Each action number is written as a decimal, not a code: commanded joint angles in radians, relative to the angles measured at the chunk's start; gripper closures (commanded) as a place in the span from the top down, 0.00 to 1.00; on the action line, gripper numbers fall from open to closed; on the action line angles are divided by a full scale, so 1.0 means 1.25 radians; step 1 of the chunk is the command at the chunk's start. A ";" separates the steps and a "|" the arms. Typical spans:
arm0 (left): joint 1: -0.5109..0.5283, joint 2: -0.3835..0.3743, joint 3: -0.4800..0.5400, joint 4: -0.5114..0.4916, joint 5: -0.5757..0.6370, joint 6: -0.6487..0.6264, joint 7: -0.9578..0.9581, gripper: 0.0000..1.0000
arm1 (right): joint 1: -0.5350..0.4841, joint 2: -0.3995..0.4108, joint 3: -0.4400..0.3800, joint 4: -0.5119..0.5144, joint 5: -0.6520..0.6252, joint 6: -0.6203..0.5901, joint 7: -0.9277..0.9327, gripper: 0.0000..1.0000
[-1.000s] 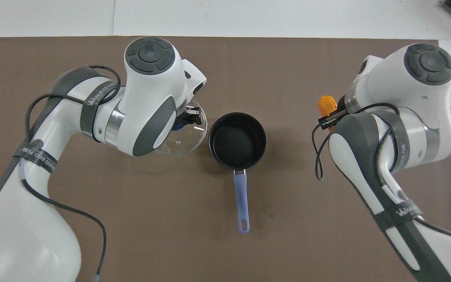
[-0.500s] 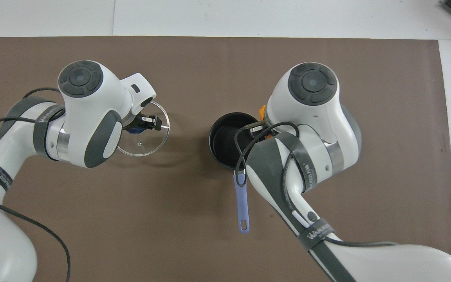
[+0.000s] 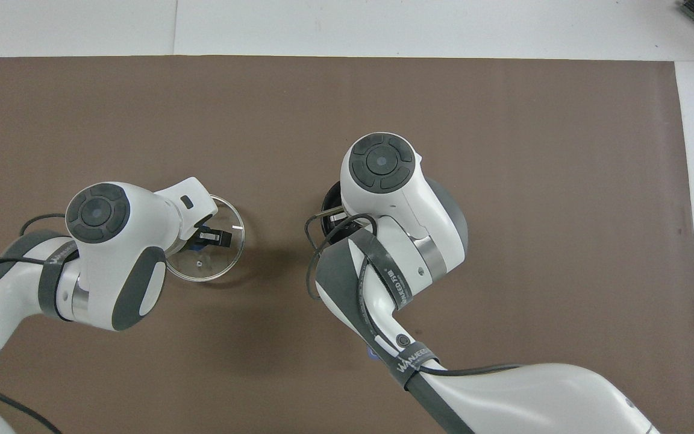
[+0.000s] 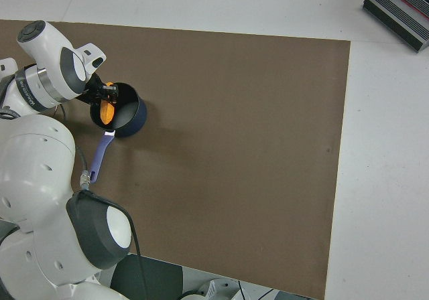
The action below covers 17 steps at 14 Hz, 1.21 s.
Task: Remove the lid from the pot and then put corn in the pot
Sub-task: 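Lower the lid to the table with the left gripper while the right gripper lowers corn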
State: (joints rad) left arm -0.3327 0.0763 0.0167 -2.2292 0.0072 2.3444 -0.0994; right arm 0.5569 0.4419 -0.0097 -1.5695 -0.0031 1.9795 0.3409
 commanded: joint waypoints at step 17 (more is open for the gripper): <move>0.000 -0.021 0.000 -0.018 0.003 0.045 0.000 1.00 | -0.020 0.031 0.002 -0.077 0.087 0.134 -0.082 0.44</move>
State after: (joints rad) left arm -0.3340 0.0371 0.0118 -2.3060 0.0070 2.4218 -0.1017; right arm 0.5430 0.4845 -0.0114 -1.6463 0.0787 2.1223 0.2765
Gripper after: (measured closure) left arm 0.000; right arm 0.648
